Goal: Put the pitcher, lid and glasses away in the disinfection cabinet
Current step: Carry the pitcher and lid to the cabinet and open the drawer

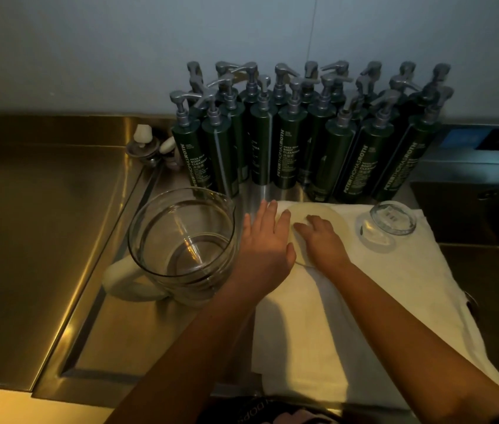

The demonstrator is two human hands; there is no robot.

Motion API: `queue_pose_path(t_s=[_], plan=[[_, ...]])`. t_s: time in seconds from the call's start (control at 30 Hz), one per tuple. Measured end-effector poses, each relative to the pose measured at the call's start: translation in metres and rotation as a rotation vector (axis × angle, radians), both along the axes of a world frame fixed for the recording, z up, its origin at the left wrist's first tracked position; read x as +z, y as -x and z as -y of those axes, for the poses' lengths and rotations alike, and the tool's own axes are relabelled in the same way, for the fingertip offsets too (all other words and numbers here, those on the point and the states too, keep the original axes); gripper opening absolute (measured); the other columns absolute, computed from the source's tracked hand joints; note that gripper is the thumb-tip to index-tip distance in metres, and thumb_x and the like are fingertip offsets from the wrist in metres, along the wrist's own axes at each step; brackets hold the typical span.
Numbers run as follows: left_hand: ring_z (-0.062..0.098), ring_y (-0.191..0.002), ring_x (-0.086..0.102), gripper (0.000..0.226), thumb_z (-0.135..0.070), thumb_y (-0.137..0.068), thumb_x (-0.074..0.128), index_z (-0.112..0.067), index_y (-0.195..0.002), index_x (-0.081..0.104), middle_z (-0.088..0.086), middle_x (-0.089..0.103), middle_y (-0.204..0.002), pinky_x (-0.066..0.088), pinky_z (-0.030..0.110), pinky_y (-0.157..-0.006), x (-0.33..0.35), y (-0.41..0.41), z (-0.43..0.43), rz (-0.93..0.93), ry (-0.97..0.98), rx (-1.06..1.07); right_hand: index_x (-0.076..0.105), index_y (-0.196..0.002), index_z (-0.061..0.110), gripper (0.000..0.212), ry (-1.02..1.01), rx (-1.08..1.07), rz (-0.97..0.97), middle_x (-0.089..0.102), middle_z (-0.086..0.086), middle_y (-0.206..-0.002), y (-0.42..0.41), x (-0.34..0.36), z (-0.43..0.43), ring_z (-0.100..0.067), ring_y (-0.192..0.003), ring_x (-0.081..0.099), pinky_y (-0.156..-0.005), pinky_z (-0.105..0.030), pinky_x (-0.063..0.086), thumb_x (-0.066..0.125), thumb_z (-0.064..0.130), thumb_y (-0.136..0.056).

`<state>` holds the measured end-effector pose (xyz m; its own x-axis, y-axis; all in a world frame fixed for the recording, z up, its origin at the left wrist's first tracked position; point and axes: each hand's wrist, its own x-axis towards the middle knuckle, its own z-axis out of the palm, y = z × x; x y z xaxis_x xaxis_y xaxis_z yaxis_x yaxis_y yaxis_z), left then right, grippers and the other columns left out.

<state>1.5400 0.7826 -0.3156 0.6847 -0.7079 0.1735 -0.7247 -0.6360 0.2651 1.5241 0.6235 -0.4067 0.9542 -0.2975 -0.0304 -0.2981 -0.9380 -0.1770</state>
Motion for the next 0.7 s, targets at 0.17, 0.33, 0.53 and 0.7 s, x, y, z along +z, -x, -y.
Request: queue_pose_path(t_s=[0.17, 0.33, 0.53, 0.7], plan=[[0.04, -0.119, 0.052, 0.057, -0.029, -0.075, 0.036, 0.001, -0.118, 0.059, 0.024, 0.057, -0.124, 0.029, 0.057, -0.093, -0.001, 0.002, -0.005, -0.003, -0.014, -0.013, 0.039, -0.14, 0.024, 0.055, 0.033, 0.005, -0.01, 0.033, -0.012, -0.141, 0.001, 0.004, 0.0, -0.029, -0.126, 0.032, -0.093, -0.033, 0.038, 0.056, 0.016, -0.088], [0.033, -0.141, 0.02, 0.063, -0.031, -0.082, 0.033, -0.003, -0.138, 0.04, 0.019, 0.03, -0.148, -0.002, 0.045, -0.106, 0.006, 0.008, -0.013, -0.045, 0.03, -0.007, 0.047, -0.135, 0.024, 0.044, 0.014, -0.009, 0.056, 0.04, -0.012, -0.135, 0.018, 0.002, -0.012, -0.03, -0.121, 0.036, -0.091, -0.033, 0.038, 0.052, 0.018, -0.091], [0.021, -0.144, -0.008, 0.058, -0.027, -0.096, 0.038, -0.012, -0.148, 0.018, 0.009, 0.003, -0.157, -0.017, 0.03, -0.105, -0.003, 0.027, -0.024, -0.099, 0.006, -0.011, 0.068, -0.11, 0.013, 0.037, -0.062, -0.037, 0.134, 0.058, -0.023, -0.107, 0.052, -0.004, -0.034, -0.042, -0.095, 0.055, -0.071, -0.041, 0.05, 0.072, 0.006, -0.074], [0.019, -0.144, -0.008, 0.058, -0.025, -0.096, 0.039, -0.013, -0.148, 0.017, 0.006, 0.003, -0.157, -0.018, 0.029, -0.104, -0.008, 0.047, -0.03, -0.134, 0.024, 0.001, 0.071, -0.098, 0.015, 0.041, -0.073, -0.026, 0.146, 0.062, -0.02, -0.093, 0.075, -0.001, -0.048, -0.039, -0.078, 0.06, -0.057, -0.037, 0.053, 0.082, 0.004, -0.06]])
